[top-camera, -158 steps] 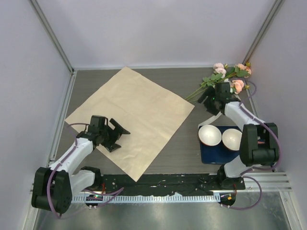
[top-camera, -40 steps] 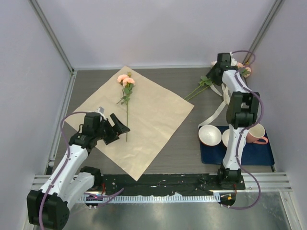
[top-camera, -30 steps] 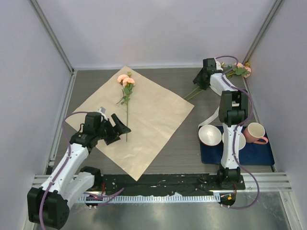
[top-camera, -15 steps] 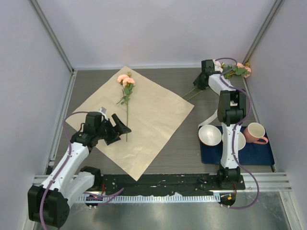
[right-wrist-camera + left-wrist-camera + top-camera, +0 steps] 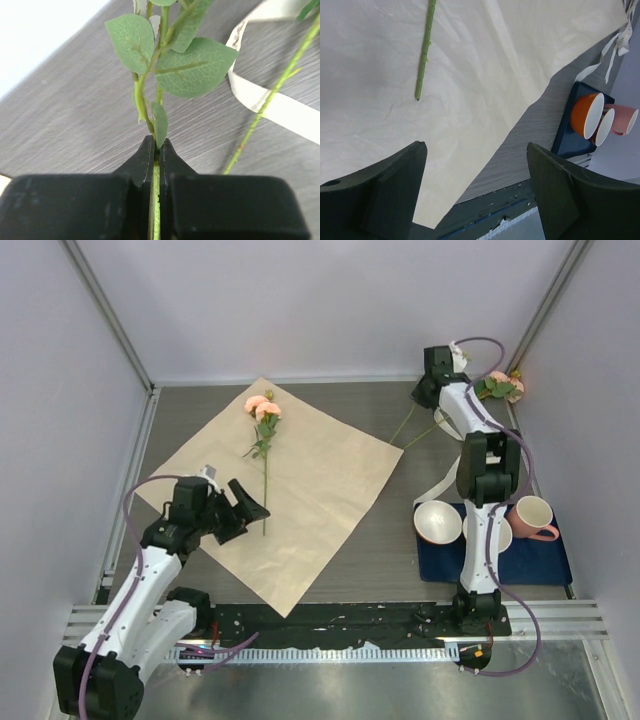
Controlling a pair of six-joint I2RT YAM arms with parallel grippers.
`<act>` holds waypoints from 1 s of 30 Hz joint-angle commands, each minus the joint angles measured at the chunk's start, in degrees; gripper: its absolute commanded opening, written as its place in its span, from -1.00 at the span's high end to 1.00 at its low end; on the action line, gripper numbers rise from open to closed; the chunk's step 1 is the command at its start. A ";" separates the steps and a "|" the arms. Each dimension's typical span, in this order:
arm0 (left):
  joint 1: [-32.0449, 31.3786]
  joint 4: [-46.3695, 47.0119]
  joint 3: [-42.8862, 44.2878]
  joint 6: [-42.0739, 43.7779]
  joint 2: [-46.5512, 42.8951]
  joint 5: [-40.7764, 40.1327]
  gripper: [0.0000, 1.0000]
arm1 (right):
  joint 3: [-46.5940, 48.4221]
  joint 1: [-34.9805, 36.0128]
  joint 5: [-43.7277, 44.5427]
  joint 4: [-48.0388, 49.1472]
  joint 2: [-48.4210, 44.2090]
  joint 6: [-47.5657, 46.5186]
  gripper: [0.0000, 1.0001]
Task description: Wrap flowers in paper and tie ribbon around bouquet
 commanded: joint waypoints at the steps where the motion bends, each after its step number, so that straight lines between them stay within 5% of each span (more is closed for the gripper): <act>1: -0.21 -5.67 3.22 -2.06 -2.05 -8.13 -0.71 | 1.98 2.32 7.99 3.91 -18.92 -8.74 1.00; 7: -0.30 -5.78 -0.03 -7.34 -2.23 -13.60 -0.68 | 0.84 14.17 14.66 3.75 -26.86 -20.95 1.00; 13: -0.21 -7.00 -2.05 -9.45 -0.38 -15.71 -0.65 | 0.14 28.74 16.52 0.23 -28.36 -20.71 1.00; 21: -0.21 -7.19 -3.72 -11.65 -0.38 -16.86 -0.60 | -4.51 37.12 -2.18 2.05 -22.21 0.01 1.00; 30: -0.21 -2.44 -5.22 -9.37 5.68 -12.73 -0.51 | -6.27 41.34 -7.64 9.18 -9.82 4.51 0.99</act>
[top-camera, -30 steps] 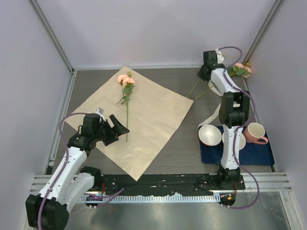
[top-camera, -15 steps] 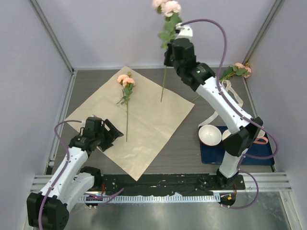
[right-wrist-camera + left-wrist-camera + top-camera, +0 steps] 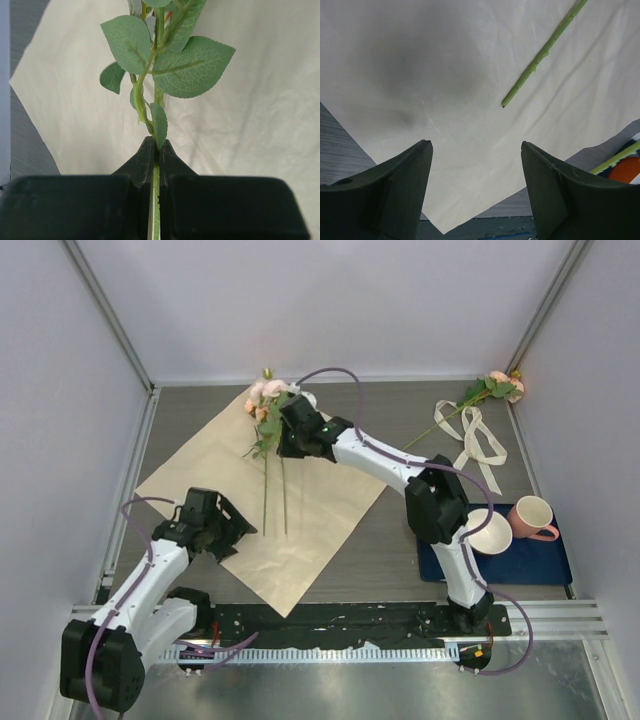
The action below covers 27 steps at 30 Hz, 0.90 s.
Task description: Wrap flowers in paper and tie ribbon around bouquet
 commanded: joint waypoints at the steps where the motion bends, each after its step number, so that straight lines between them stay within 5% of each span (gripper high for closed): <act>1: -0.19 4.12 -0.52 1.54 2.10 1.70 -0.45 | -0.97 1.48 -3.36 7.36 1.72 3.79 1.00; 7: -0.19 5.35 1.15 3.39 4.65 0.57 -0.04 | -2.38 1.57 -1.52 9.38 4.89 3.35 1.00; 27: -4.14 12.30 6.07 5.94 22.31 -1.37 0.14 | 1.22 1.30 -1.52 11.15 13.77 0.45 0.91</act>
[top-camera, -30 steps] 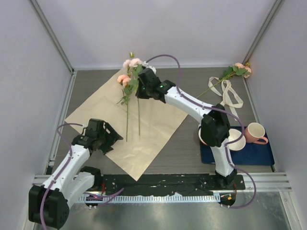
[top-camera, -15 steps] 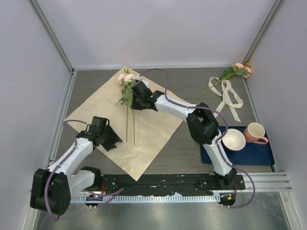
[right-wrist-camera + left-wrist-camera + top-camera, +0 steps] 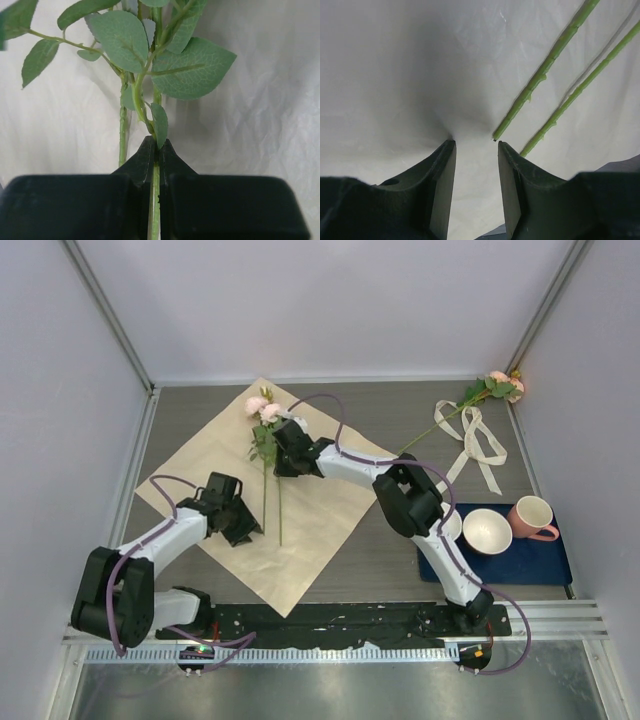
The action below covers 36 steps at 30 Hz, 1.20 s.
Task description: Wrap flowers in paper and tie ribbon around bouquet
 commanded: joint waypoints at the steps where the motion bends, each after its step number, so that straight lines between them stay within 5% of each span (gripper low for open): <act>1: -0.60 2.44 1.90 1.28 2.08 -1.02 0.14 | 4.17 -0.31 0.26 1.04 1.03 -1.40 0.85; 6: -1.39 3.41 1.28 1.11 2.08 -0.67 0.14 | 7.07 -0.75 0.25 -2.46 1.12 -2.37 0.46; 10: -1.39 2.10 1.11 1.46 0.68 -0.40 0.14 | 9.01 -2.33 1.04 -8.88 -3.43 -4.74 -0.22; 13: -1.31 1.04 1.11 2.33 -2.22 0.03 0.10 | 8.14 -5.58 2.62 -13.89 -9.84 -7.55 -0.46; 18: -1.31 0.42 1.55 3.56 -6.52 3.02 -0.03 | 0.32 -21.09 3.77 -15.48 -17.69 -10.54 -0.53; 25: -1.39 1.47 4.00 4.79 -5.40 5.92 -0.09 | 3.99 -39.49 10.00 -19.79 -10.15 -14.24 -0.45; 36: -1.31 0.60 6.39 5.85 -1.78 7.33 -0.04 | 13.85 -43.38 13.61 -23.31 0.06 -8.72 -0.26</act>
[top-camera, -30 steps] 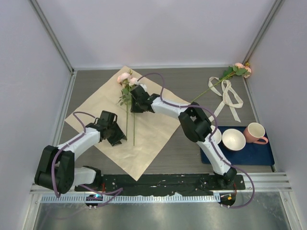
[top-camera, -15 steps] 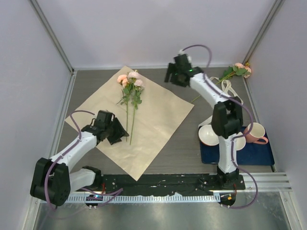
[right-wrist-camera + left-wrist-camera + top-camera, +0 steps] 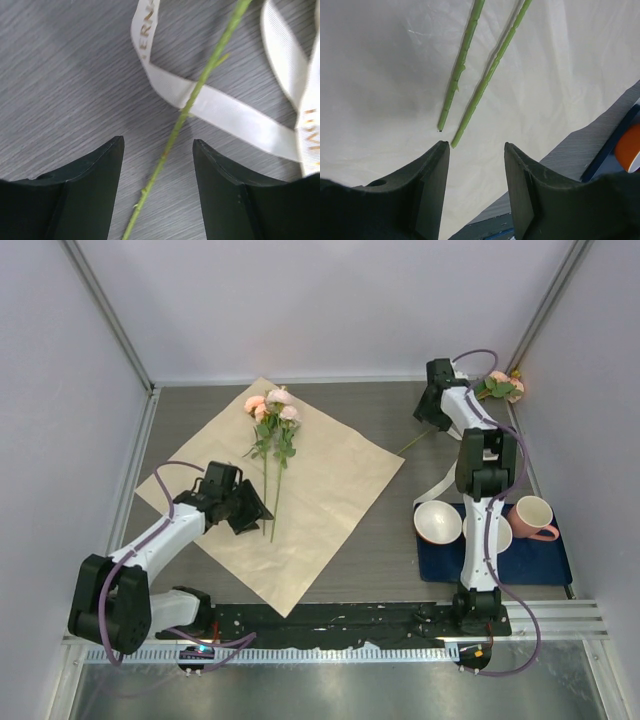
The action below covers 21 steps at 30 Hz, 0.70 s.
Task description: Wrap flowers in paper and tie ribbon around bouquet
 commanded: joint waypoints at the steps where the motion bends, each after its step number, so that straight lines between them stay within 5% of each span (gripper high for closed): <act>1: -0.28 -0.12 0.94 1.13 -0.56 1.14 -0.04 | 2.83 1.05 1.24 -1.32 -1.01 4.04 -0.25; 5: -0.19 -0.21 0.15 0.51 -1.00 1.05 -0.05 | -3.93 0.97 1.33 1.91 -2.84 8.08 -0.14; 11: -0.28 -2.23 1.03 1.31 -2.32 0.62 -0.05 | -3.51 -0.17 2.65 4.74 -2.85 8.35 0.55; 13: -0.19 -2.50 0.85 1.31 -3.28 0.35 -0.06 | -2.80 -1.31 1.59 5.10 -3.47 7.74 1.00; 21: 0.16 -1.89 1.03 1.74 -3.20 -0.53 -0.06 | 1.50 -1.58 5.64 9.49 -16.81 -2.44 1.00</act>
